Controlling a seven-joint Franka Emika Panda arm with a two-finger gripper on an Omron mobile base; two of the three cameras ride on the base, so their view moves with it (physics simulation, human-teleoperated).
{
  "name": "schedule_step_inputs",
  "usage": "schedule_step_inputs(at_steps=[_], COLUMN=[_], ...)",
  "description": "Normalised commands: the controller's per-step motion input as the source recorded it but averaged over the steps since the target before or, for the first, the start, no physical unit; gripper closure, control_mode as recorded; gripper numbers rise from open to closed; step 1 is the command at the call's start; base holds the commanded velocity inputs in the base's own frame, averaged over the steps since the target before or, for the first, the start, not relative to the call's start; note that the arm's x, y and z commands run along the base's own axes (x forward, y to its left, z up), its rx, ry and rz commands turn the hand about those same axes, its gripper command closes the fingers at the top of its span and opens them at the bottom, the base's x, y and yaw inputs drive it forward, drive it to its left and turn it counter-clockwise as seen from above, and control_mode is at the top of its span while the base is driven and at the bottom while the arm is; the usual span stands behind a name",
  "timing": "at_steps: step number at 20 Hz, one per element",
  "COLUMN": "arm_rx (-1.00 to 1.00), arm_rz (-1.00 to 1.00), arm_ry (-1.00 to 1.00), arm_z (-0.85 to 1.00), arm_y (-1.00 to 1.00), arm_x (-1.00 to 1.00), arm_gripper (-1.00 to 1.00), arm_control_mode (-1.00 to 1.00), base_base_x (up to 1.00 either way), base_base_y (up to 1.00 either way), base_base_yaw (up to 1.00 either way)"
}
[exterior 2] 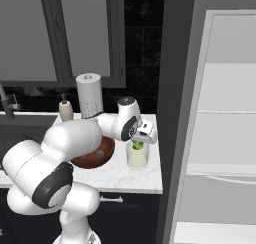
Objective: Grab a lemon wedge from the fridge and one ice cube from the ice bowl, and put them in the glass of lemonade.
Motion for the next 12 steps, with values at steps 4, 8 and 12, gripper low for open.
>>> schedule_step_inputs(at_steps=[4,8,12], arm_rx=[0.0,0.0,0.0], arm_rz=[0.0,0.0,0.0], arm_ry=[0.0,0.0,0.0], arm_z=[0.0,0.0,0.03], arm_y=[0.0,0.0,0.0], arm_x=[0.0,0.0,0.0], arm_gripper=[-1.0,-1.0,-1.0], arm_control_mode=[-1.0,-1.0,-1.0], base_base_x=[0.0,0.0,0.0], base_base_y=[0.0,0.0,0.0], base_base_yaw=[0.0,0.0,0.0])
